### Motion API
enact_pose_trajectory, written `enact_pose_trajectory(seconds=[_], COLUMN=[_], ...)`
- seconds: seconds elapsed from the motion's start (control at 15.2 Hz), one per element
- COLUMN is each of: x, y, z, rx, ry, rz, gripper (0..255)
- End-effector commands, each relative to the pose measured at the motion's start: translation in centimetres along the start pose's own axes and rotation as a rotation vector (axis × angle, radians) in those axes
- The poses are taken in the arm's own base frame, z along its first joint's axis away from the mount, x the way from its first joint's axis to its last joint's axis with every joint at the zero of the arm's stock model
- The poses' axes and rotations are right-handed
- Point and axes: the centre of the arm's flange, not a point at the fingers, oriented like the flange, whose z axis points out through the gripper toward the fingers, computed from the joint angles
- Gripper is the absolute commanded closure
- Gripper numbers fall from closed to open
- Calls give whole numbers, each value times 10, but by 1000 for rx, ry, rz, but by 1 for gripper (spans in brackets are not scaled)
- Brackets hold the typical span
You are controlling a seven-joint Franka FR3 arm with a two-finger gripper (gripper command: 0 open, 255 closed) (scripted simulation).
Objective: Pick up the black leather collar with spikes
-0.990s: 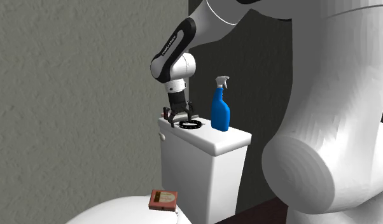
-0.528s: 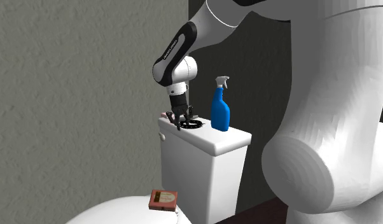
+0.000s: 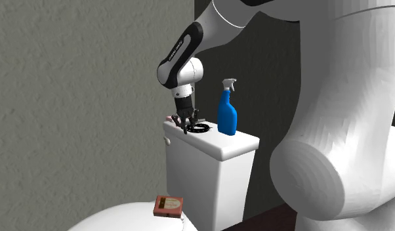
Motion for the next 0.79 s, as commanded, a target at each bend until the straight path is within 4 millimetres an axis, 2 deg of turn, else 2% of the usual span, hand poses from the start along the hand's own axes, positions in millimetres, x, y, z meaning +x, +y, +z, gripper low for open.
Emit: enact_pose_trajectory(seconds=[0.0, 0.73], x=[-1, -1], y=[-6, 4], z=[-2, -60], rx=[13, 13], ry=[-13, -13], rz=[-7, -7], gripper=[255, 255])
